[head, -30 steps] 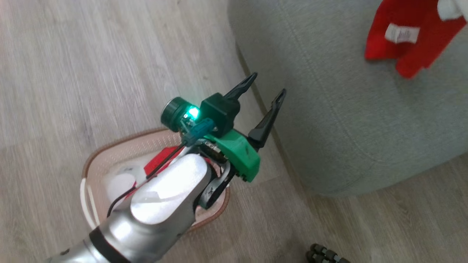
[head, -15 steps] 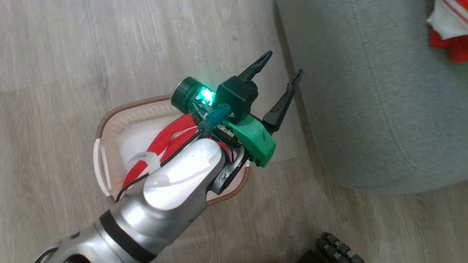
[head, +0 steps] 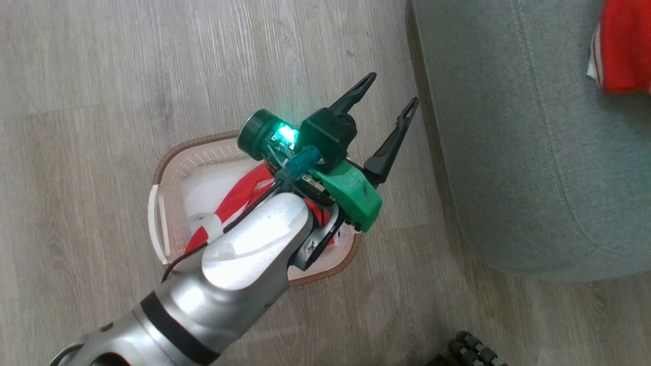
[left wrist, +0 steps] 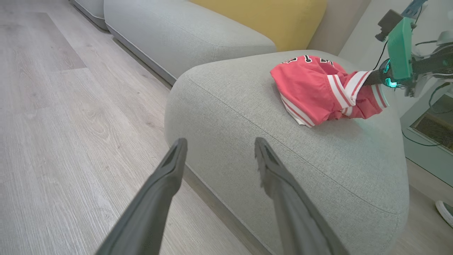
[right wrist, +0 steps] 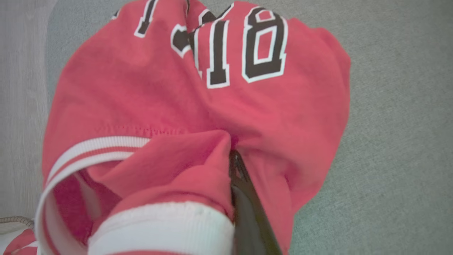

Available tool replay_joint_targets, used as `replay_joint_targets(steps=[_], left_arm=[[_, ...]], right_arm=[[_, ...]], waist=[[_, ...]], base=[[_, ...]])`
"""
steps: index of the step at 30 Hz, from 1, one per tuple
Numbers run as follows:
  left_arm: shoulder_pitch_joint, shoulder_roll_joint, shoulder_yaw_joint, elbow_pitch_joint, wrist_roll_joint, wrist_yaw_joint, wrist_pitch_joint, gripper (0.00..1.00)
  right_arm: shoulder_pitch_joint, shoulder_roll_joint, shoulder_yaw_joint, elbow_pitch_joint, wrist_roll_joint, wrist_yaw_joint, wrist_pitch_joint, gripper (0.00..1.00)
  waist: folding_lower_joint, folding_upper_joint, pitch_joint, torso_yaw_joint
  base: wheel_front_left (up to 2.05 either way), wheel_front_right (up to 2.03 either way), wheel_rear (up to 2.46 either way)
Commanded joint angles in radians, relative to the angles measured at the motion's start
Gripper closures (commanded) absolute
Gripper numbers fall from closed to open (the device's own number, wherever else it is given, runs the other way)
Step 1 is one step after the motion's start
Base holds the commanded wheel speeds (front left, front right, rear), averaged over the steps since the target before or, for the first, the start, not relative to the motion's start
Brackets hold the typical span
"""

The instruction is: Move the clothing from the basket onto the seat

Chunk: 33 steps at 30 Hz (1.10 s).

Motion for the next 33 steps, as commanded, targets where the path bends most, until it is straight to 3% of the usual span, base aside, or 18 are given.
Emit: replay_joint_targets(steps=[1, 2, 3, 4, 12, 21, 33], left_arm=[[-0.024, -0.006, 0.026, -0.029, -0.007, 0.005, -0.010, 0.00], [-0.022, -0.005, 0.026, -0.027, -0.010, 0.004, -0.011, 0.00], [-0.019, -0.004, 0.026, -0.026, -0.012, 0.004, -0.013, 0.00], [-0.017, -0.002, 0.026, -0.026, -0.014, 0.003, -0.015, 0.00], [0.029, 0.015, 0.035, -0.014, -0.051, -0.009, -0.030, 0.00], [0.115, 0.047, 0.056, -0.022, -0.107, -0.015, -0.049, 0.00], [0.250, 0.132, 0.107, -0.112, -0.165, 0.017, -0.071, 0.00]], right_arm=[[0.029, -0.057, 0.014, -0.003, 0.012, 0.000, 0.013, 0.68], [0.026, -0.057, 0.021, 0.001, 0.018, 0.000, 0.021, 0.57], [0.023, -0.058, 0.028, 0.005, 0.023, 0.000, 0.033, 0.22], [0.021, -0.057, 0.036, 0.006, 0.028, 0.000, 0.042, 0.00], [0.034, -0.047, 0.085, 0.023, 0.104, 0.000, 0.220, 0.00], [0.019, -0.058, 0.140, 0.028, 0.101, 0.000, 0.329, 0.00], [-0.045, -0.121, 0.191, -0.159, 0.047, 0.000, 0.251, 0.00]], waist=[[-0.0001, 0.0000, -0.013, -0.003], [-0.0001, 0.0000, -0.020, -0.004], [-0.0001, 0.0000, -0.028, -0.006], [-0.0001, 0.0000, -0.036, -0.007], [-0.0001, 0.0000, -0.143, -0.028], [-0.0001, 0.0000, -0.293, -0.050], [-0.0001, 0.0000, -0.468, -0.028]], base=[[0.00, 0.00, 0.00], [0.00, 0.00, 0.00], [0.00, 0.00, 0.00], [0.00, 0.00, 0.00], [0.00, 0.00, 0.00], [0.00, 0.00, 0.00], [0.00, 0.00, 0.00]])
